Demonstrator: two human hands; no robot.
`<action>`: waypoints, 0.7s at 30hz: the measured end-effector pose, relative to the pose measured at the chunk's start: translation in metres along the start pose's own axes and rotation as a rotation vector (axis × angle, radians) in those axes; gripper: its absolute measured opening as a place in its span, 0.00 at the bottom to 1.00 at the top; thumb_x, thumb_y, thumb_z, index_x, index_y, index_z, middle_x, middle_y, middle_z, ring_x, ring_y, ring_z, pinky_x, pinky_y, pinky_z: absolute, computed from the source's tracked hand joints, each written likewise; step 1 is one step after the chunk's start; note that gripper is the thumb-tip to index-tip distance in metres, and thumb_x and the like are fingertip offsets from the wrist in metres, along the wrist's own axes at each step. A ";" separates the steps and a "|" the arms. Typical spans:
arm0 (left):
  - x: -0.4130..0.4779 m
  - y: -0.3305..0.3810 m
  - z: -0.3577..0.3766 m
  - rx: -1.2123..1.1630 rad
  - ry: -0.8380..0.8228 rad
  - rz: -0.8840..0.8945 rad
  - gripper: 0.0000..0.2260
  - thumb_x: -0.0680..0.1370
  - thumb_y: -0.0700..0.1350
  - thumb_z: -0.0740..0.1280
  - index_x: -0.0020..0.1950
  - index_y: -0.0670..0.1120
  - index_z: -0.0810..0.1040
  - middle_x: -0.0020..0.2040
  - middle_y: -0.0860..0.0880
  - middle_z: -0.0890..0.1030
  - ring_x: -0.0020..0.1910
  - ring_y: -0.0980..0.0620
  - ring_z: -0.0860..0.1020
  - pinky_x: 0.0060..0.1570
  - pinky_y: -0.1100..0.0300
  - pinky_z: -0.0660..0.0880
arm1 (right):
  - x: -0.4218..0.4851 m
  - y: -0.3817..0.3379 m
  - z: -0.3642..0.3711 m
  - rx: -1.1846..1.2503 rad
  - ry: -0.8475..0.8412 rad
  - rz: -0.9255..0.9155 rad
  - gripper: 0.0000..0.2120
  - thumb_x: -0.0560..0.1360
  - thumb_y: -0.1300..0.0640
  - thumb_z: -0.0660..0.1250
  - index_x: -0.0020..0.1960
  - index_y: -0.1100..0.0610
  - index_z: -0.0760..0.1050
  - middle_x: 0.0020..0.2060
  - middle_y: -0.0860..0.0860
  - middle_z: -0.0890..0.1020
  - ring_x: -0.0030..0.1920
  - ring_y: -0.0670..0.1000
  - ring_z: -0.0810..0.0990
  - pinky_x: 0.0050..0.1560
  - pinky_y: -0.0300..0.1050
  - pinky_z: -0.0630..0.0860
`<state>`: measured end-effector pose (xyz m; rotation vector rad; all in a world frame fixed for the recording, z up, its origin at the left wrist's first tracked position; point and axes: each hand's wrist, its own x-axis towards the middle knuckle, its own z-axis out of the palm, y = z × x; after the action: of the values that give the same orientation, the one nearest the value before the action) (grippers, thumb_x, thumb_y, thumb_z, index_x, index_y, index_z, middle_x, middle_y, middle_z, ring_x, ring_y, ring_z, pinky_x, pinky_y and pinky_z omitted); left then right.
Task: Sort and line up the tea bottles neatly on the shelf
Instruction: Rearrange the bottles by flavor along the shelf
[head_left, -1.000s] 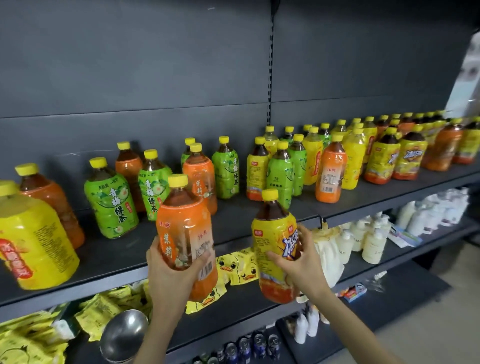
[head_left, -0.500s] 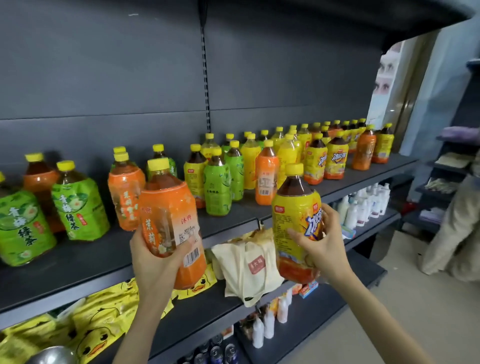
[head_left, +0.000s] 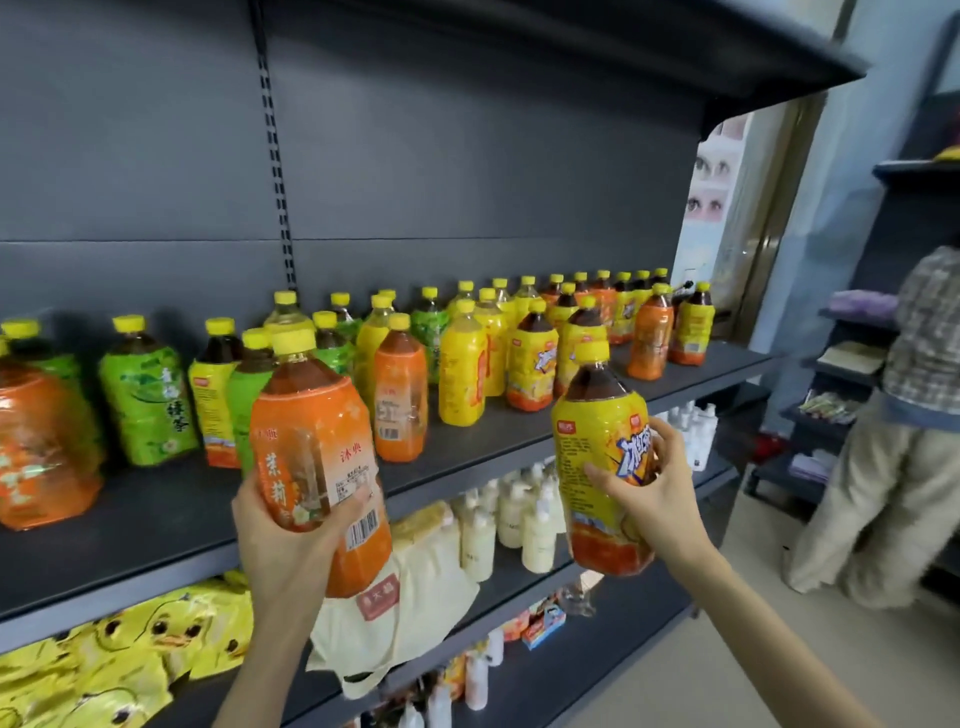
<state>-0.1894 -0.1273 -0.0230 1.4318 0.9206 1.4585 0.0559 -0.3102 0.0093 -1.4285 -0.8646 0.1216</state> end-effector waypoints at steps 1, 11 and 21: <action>-0.003 0.001 0.012 0.004 -0.013 -0.001 0.39 0.64 0.43 0.79 0.70 0.49 0.63 0.64 0.48 0.71 0.60 0.49 0.72 0.56 0.49 0.72 | 0.006 0.004 -0.009 -0.006 0.004 0.005 0.29 0.65 0.61 0.77 0.55 0.43 0.63 0.52 0.43 0.77 0.46 0.36 0.80 0.42 0.32 0.77; 0.000 -0.011 0.131 0.010 -0.178 -0.015 0.49 0.50 0.61 0.76 0.69 0.53 0.64 0.62 0.52 0.72 0.57 0.50 0.74 0.55 0.47 0.73 | 0.073 0.062 -0.054 -0.062 0.020 0.078 0.33 0.65 0.63 0.78 0.62 0.50 0.63 0.52 0.47 0.79 0.46 0.42 0.82 0.41 0.36 0.78; 0.053 -0.041 0.249 -0.003 -0.261 -0.024 0.49 0.49 0.65 0.74 0.67 0.56 0.64 0.60 0.53 0.73 0.58 0.51 0.74 0.57 0.44 0.74 | 0.181 0.110 -0.065 -0.063 0.016 0.104 0.33 0.58 0.52 0.77 0.57 0.41 0.64 0.52 0.46 0.79 0.47 0.42 0.82 0.43 0.40 0.78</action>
<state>0.0638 -0.0798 -0.0268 1.5598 0.7686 1.2189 0.2659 -0.2403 -0.0017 -1.5323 -0.7866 0.1625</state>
